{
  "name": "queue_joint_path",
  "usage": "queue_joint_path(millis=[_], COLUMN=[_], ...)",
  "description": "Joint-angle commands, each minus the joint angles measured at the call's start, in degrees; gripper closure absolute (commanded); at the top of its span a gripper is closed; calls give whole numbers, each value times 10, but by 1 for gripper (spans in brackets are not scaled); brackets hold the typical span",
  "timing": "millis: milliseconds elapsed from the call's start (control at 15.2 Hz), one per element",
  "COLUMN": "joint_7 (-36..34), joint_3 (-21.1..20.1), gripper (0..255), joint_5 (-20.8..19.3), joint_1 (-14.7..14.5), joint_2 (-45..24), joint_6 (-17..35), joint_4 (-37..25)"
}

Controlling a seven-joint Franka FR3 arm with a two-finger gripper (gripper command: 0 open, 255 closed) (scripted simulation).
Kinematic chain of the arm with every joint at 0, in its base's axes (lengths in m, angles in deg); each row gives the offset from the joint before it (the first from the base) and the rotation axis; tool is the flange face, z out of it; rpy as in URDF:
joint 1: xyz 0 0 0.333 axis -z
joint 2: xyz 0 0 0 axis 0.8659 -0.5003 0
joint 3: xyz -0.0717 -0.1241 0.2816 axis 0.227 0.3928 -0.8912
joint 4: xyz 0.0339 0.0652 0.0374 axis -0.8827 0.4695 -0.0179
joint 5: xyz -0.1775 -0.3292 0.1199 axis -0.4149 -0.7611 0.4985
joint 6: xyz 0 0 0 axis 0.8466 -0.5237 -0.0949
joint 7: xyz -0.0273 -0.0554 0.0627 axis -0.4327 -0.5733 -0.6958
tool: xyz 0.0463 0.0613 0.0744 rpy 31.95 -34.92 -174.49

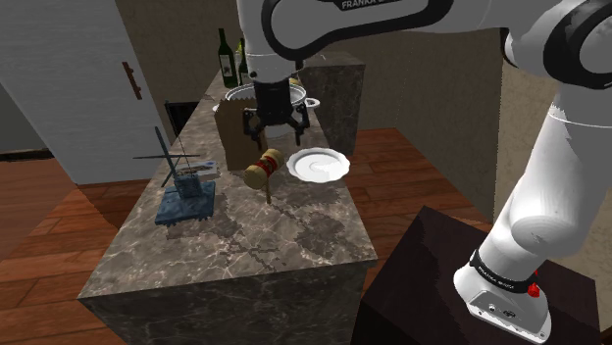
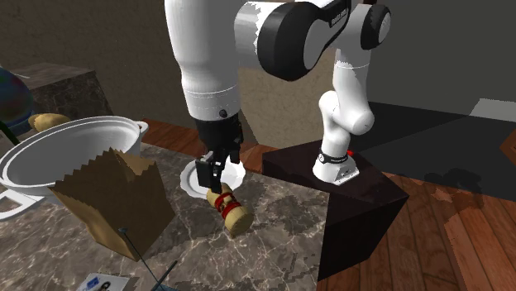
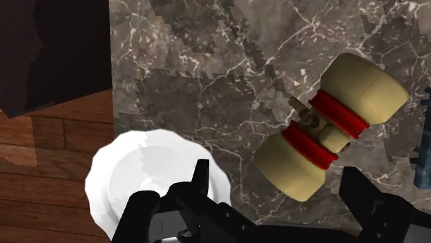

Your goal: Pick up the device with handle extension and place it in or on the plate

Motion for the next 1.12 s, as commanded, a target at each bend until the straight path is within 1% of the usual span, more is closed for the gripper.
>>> queue_joint_path(millis=[0,528,1056], joint_7=[-45,-44,-44], joint_3=[-2,1,1], gripper=[0,0,0], joint_5=[-18,-15,-15], joint_1=[-14,-11,-11], joint_2=[-56,-51,-51], joint_6=[-13,47,47], joint_4=[-58,7,7])
